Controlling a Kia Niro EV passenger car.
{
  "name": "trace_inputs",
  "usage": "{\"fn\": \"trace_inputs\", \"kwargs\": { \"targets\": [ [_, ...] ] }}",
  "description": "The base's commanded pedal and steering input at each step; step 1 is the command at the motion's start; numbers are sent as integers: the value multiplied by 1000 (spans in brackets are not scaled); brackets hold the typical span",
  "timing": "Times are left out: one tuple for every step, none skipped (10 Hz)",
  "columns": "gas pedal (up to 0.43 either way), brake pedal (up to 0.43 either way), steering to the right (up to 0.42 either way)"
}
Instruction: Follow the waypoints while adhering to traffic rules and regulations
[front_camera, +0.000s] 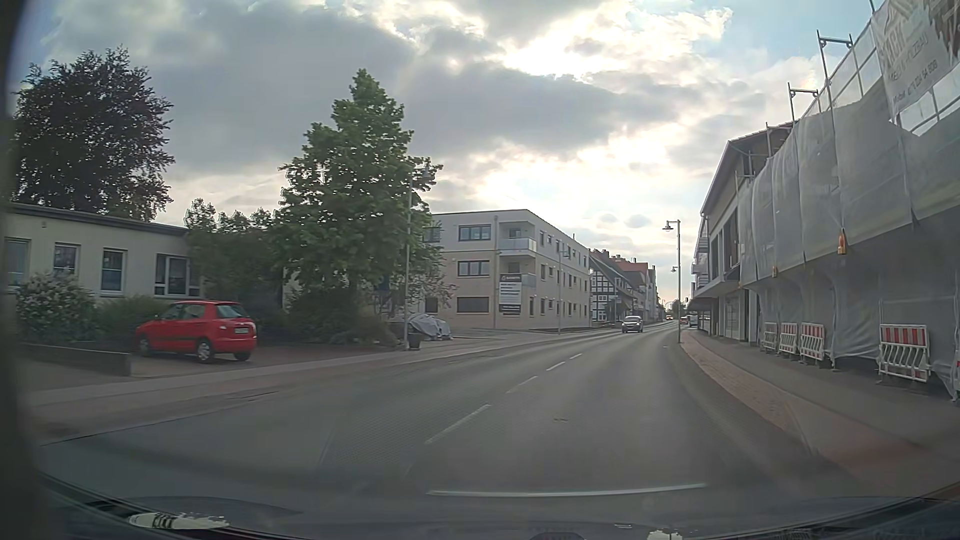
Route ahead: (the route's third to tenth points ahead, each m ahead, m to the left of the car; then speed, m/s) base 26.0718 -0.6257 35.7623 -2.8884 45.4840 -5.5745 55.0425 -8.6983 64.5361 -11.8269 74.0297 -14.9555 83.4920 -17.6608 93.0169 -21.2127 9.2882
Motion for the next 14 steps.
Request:
{"fn": "trace_inputs", "kwargs": {
  "targets": [
    [280,0,127],
    [299,0,106],
    [311,0,87],
    [319,0,75],
    [331,0,60],
    [331,0,51],
    [350,0,45],
    [350,0,43],
    [350,0,40],
    [350,0,39],
    [350,0,35],
    [350,0,33],
    [350,0,30],
    [350,0,30]
  ]
}}
